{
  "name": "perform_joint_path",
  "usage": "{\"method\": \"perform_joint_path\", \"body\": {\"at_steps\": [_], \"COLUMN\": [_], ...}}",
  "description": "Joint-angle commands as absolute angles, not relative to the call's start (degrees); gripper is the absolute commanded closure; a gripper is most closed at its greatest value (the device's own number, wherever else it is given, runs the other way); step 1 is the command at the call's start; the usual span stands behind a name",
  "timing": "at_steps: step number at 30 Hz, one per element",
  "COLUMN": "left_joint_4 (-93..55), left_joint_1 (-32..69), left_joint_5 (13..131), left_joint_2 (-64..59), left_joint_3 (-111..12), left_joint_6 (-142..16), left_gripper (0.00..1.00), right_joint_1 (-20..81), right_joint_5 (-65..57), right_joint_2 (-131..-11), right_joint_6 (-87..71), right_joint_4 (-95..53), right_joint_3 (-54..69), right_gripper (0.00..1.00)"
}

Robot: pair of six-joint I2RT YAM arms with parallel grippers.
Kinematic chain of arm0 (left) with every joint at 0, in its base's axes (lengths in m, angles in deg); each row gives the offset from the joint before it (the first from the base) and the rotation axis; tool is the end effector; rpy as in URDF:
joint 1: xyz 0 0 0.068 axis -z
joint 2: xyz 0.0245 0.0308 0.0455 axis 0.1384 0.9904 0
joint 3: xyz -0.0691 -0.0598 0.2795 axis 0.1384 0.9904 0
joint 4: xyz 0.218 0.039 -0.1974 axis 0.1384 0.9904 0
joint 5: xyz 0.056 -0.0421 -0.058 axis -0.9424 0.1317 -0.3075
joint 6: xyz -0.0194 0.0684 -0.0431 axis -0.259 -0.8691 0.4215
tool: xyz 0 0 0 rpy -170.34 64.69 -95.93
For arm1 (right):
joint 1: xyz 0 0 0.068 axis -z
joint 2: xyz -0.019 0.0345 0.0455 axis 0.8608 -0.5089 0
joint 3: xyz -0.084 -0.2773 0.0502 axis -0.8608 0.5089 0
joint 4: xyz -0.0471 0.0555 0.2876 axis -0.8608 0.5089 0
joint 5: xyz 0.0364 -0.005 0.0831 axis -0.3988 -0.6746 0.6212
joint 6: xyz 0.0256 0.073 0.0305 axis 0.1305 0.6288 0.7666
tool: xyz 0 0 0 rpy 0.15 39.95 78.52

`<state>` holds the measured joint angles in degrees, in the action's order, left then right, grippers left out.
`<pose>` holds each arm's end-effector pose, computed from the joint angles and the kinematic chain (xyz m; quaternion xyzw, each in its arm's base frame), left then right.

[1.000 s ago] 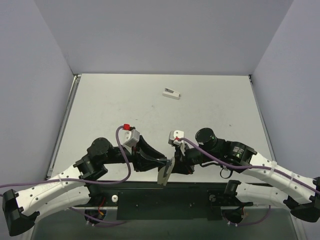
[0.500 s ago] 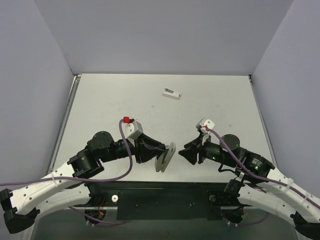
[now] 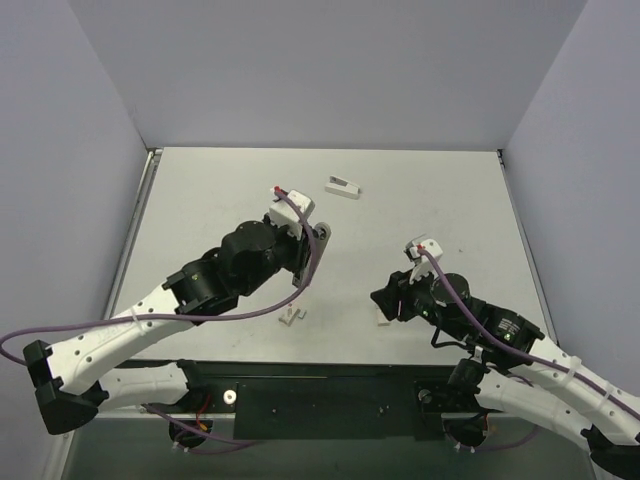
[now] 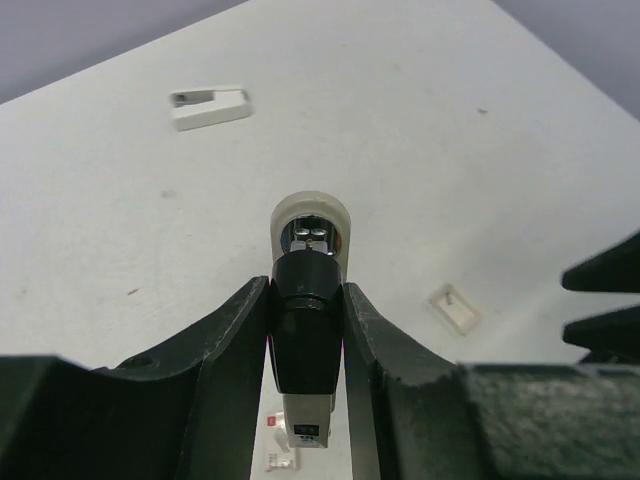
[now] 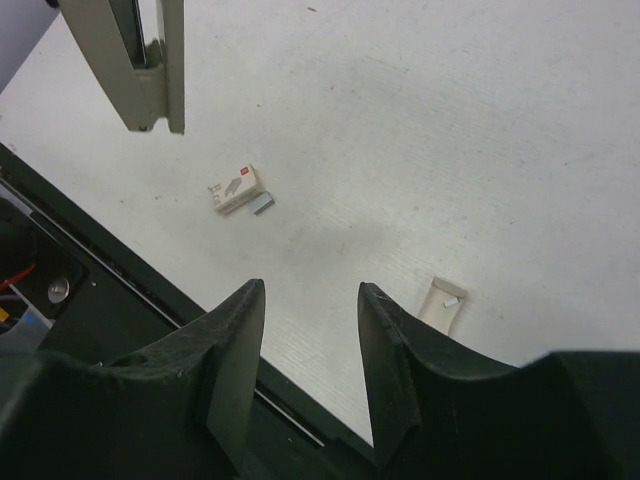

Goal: Unload the staples from the stapler

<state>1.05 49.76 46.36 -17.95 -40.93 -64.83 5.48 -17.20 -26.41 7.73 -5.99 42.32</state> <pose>0.1749 -0.2365 0.4037 0.2317 0.7509 -0.2387 0.5705 0.1292 0.1662 0.3375 -0.1806 0.7507 0.3654 0.5199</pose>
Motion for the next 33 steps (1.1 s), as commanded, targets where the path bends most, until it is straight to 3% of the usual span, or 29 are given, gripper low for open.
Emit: {"method": "perform_joint_path", "body": {"at_steps": [1,17,33], "left_joint_4": [1.8,5.8,11.4], "left_joint_1": [47.1,19.4,7.8], "left_joint_5": [31.6,47.0,49.8], "left_joint_2": [-13.3,9.6,34.8], "left_joint_3": [-48.9,-59.9,-78.6], "left_joint_6": [-67.2,-60.7,-60.9], "left_gripper": [1.0,1.0,1.0], "right_joint_1": [5.8,5.8,5.8], "right_joint_5": [-19.7,-16.0,-12.5], "right_joint_2": [-26.7,-26.9,-30.1], "right_joint_6": [10.6,14.5,15.6], "right_joint_4": [-5.5,-12.4,-16.7], "right_joint_3": [44.0,51.0,53.8], "right_gripper": [0.62,0.62,0.62]}}
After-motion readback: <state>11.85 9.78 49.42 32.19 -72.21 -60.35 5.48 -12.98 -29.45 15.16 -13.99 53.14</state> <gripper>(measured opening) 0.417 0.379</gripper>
